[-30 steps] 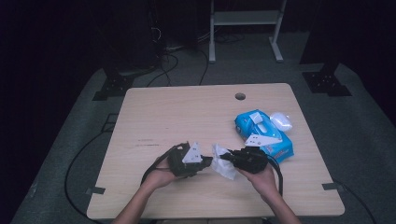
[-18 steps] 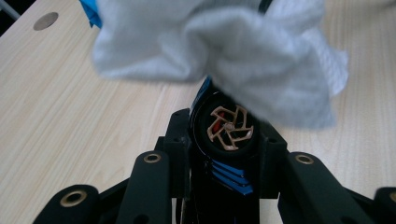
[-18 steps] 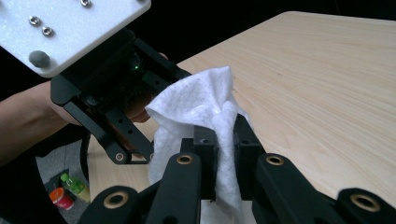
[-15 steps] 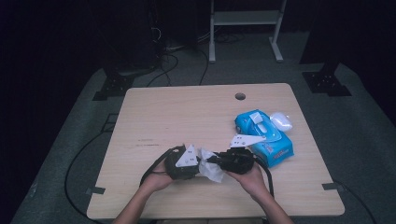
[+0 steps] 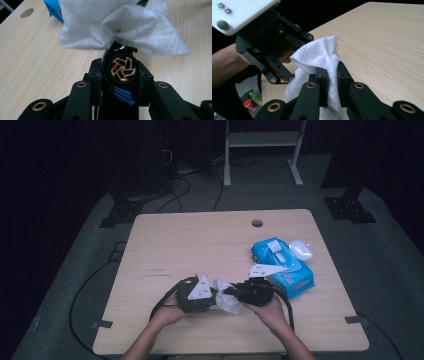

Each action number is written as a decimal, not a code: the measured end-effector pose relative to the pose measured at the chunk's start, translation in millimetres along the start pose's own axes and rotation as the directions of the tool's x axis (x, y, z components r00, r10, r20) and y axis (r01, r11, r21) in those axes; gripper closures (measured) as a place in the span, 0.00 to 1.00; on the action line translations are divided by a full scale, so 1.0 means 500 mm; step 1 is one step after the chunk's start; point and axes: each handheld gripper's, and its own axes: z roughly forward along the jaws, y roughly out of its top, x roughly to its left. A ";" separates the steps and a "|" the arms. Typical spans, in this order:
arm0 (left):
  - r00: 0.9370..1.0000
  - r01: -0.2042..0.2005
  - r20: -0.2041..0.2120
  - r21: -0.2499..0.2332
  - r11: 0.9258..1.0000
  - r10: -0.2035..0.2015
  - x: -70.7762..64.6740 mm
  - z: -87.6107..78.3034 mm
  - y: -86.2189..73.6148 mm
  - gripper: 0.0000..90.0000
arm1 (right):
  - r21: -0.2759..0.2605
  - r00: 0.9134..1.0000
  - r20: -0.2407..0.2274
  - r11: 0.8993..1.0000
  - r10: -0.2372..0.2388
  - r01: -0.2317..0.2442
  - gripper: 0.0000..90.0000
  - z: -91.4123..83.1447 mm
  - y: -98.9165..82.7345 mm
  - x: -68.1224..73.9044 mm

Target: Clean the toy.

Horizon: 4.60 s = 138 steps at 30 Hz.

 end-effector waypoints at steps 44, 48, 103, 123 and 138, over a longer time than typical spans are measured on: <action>0.999 0.048 0.014 -0.071 0.996 -0.047 0.014 -0.007 0.003 0.72 | 0.003 0.994 0.092 0.998 0.066 -0.066 0.92 -0.016 -0.048 -0.051; 0.999 0.049 0.013 -0.067 0.997 -0.049 0.015 -0.005 0.004 0.72 | -0.004 0.994 0.099 0.999 0.048 -0.048 0.92 -0.017 -0.039 -0.044; 0.946 0.306 0.120 -0.040 0.951 -0.300 0.088 -0.042 -0.075 0.60 | 0.095 0.997 0.072 0.995 0.015 -0.022 0.92 0.043 -0.029 -0.031; 0.950 0.286 0.144 -0.046 0.957 -0.277 0.043 -0.047 -0.086 0.58 | 0.113 0.996 0.070 0.993 -0.049 0.041 0.92 0.026 -0.047 0.002; 0.973 0.182 0.133 0.046 0.982 -0.187 -0.006 -0.021 -0.087 0.45 | 0.199 0.993 0.051 0.975 -0.111 0.099 0.92 0.008 -0.090 0.035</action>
